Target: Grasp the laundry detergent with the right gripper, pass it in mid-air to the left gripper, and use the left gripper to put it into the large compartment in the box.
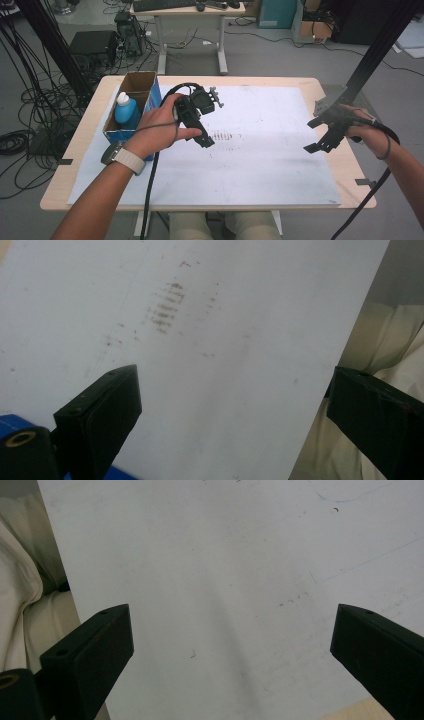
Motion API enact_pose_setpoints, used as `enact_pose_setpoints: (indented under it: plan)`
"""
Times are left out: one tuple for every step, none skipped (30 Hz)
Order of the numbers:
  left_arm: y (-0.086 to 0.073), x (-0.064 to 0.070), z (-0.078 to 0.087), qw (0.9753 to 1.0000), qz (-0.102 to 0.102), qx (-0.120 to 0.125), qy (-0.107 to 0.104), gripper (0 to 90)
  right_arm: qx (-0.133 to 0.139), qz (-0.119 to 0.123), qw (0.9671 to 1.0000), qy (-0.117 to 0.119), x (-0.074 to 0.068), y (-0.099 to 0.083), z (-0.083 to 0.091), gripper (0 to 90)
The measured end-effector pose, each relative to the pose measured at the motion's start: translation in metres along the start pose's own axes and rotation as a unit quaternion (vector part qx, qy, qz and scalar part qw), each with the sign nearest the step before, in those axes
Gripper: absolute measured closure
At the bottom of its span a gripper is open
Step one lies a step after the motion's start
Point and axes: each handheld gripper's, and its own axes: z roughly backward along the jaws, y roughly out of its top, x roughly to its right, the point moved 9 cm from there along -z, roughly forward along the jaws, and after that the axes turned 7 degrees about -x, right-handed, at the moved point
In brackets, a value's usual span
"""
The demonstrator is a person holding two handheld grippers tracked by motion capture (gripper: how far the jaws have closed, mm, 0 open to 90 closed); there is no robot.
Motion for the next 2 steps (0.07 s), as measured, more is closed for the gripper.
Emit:
enact_pose_setpoints:
  plan:
    - [-0.0002, -0.0001, 0.0001, 1.0, 0.0, 0.0, 0.0, 7.6, -0.002, 0.0, 1.0, 0.0, -0.0003, -0.0006, 0.0003, 3.7]
    - [-0.0005, 0.0002, 0.0004, 1.0, 0.0, 0.0, -0.004, 7.6, 0.0, 0.002, 1.0, -0.001, -0.0001, -0.0002, 0.0001, 3.7]
